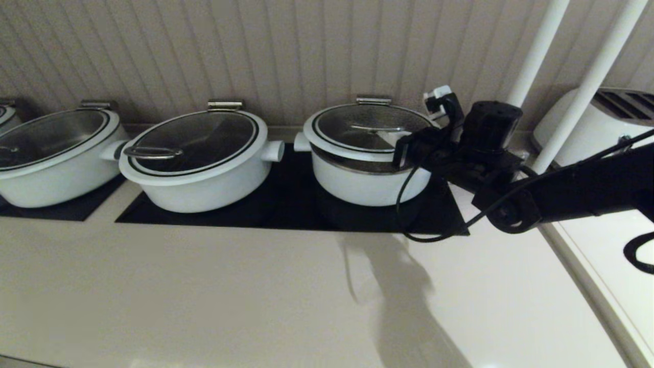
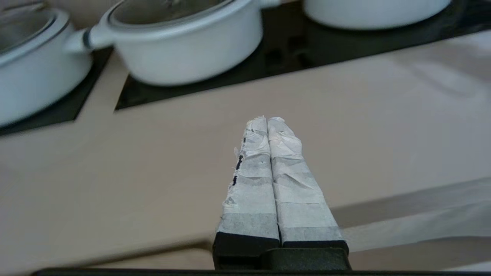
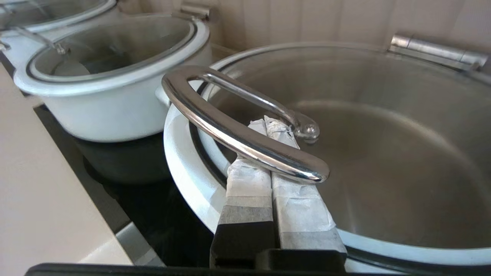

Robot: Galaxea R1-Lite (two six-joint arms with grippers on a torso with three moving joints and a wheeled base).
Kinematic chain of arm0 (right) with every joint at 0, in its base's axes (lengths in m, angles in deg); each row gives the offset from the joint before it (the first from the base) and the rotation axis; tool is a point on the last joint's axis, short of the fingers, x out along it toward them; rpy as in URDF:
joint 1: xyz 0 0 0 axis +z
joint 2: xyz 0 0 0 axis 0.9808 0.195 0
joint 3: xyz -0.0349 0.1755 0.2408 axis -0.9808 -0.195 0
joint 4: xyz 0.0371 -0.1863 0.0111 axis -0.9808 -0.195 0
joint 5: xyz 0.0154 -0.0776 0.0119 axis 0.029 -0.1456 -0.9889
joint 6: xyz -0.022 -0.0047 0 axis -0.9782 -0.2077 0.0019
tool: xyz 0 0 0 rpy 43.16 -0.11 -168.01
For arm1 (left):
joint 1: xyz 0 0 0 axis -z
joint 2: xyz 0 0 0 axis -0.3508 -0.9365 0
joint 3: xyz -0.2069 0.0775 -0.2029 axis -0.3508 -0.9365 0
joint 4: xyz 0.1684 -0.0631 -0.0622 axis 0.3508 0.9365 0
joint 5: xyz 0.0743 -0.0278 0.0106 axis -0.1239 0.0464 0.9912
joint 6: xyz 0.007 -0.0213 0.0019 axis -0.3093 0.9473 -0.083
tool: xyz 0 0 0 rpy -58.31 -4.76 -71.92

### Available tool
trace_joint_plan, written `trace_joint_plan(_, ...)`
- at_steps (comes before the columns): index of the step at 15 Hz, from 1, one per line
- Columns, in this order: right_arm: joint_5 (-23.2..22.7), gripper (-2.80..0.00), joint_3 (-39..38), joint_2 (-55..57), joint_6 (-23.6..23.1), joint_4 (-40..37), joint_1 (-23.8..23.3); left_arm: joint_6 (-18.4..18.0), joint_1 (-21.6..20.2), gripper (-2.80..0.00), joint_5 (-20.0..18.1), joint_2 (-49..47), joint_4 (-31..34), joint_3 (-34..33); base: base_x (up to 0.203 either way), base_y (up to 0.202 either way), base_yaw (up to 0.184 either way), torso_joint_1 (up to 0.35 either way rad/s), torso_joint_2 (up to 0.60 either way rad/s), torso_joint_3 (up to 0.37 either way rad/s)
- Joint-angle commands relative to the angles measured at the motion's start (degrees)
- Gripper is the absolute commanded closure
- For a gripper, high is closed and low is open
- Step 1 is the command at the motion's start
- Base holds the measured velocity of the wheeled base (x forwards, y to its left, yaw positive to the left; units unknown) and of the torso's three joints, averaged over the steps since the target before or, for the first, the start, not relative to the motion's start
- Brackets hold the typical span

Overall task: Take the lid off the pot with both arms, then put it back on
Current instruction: Hold the pot lid with the left arm

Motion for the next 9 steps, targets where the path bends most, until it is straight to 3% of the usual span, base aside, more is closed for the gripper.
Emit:
trace_joint_plan(1, -0.1, 0.00, 0.5, -0.1, 0.0, 0.3, 0.0, 0.0, 0.1, 0.00, -1.8, -9.3, -0.2, 4.5, 0.000, 0.000, 0.000, 0.000, 0.00, 0.000)
trace_joint_plan(4, -0.1, 0.00, 0.7, 0.0, 0.0, 0.3, 0.0, 0.0, 0.3, 0.00, -7.3, -21.6, -0.4, 13.9, 0.000, 0.000, 0.000, 0.000, 0.00, 0.000)
trace_joint_plan(7, -0.1, 0.00, 0.7, 0.2, 0.0, 0.3, 0.0, 0.1, 1.3, 0.00, -10.4, -32.6, -0.5, 21.6, 0.000, 0.000, 0.000, 0.000, 0.00, 0.000)
trace_joint_plan(9, -0.2, 0.00, 0.7, 0.2, 0.0, 0.3, 0.0, 0.5, 6.4, 0.00, -11.0, -39.0, -0.8, 25.4, 0.000, 0.000, 0.000, 0.000, 0.00, 0.000)
